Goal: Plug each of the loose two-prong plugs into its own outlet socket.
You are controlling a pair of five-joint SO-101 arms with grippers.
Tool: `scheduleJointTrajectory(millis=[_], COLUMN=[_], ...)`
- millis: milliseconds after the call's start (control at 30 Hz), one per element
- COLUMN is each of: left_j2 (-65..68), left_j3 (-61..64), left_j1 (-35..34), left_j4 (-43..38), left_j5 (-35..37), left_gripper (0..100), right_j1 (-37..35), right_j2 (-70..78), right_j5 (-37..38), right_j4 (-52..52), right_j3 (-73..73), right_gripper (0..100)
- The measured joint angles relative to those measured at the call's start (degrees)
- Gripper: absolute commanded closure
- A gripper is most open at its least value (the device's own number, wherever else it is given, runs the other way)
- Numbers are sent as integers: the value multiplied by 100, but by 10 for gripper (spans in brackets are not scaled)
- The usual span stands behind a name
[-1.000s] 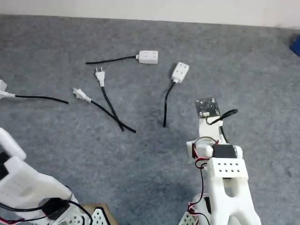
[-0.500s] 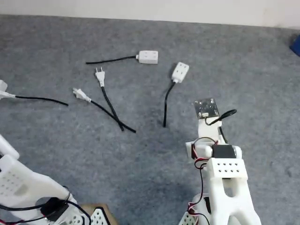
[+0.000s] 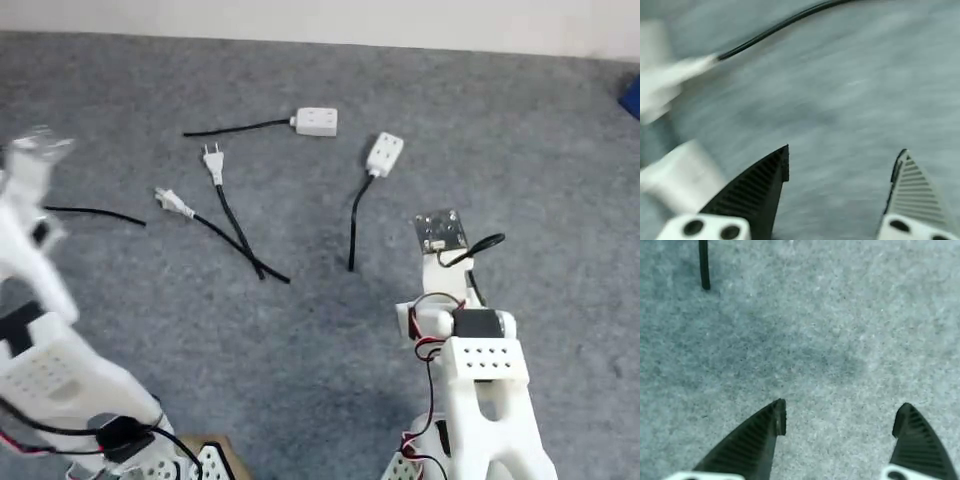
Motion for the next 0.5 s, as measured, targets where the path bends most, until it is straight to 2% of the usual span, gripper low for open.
scheduleJointTrajectory(millis=[100,233,367,500], left_j2=[0,-114,-193,-193], left_j3=[0,-9,-9,-9], left_j1=[835,1934,2954,3684], left_j4=[607,668,53,-1108], left_j5=[624,1952,2330,2418], left_gripper=[671,671,671,671], right_j1=[0,0,0,0], right_j2=[0,0,0,0], right_j5=[0,0,-18,-35], right_j4=[0,0,0,0], right_j3=[0,0,0,0], right_gripper=[667,667,667,667])
